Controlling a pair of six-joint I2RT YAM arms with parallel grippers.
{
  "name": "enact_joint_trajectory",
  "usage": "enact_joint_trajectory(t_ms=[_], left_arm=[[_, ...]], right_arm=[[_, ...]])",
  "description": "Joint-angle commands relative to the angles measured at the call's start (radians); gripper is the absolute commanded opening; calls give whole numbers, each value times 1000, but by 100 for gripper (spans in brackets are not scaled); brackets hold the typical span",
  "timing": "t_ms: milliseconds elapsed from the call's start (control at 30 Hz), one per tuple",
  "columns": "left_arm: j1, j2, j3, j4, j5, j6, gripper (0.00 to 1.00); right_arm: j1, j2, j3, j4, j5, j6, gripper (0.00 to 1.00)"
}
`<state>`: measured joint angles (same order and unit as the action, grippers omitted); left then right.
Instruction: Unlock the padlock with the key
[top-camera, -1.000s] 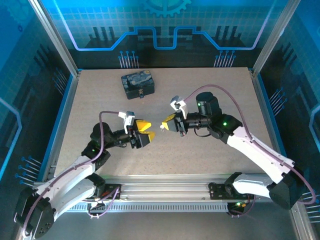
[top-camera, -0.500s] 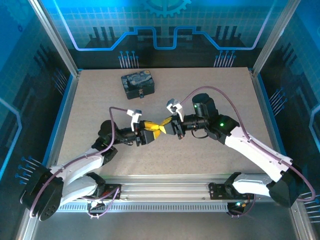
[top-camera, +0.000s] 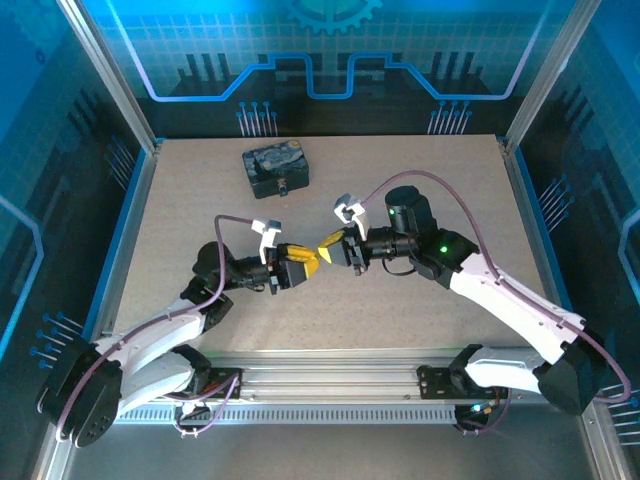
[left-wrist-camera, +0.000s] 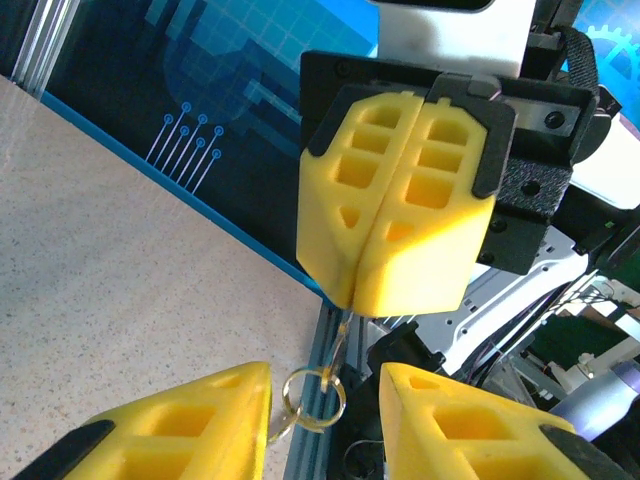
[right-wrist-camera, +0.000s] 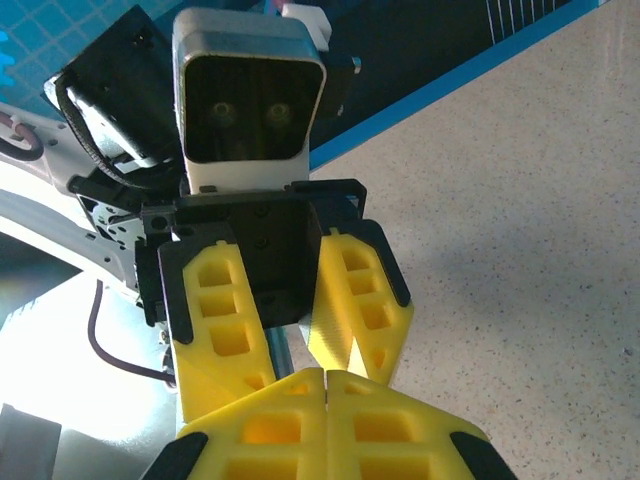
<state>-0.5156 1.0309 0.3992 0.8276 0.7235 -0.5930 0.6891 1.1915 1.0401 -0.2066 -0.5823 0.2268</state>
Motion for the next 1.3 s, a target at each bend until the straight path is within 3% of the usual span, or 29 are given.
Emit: enact_joint_trajectory(t_ms=[0,567,867,1267], left_arm=[[-9,-12,-11,-5,21,27,39],[-8,-28,1,-5,6,36,39],[-8,-24,7,-11,10,36,27],[-9,-21,7,-16,11,36,0]], right_arm=[[8,-13,-3,28,3,19,0],[9,-13,-19,36,-15,28,0],[8,-13,-22,42,-24,32,0],[13,-7,-26,58,-28,41,0]])
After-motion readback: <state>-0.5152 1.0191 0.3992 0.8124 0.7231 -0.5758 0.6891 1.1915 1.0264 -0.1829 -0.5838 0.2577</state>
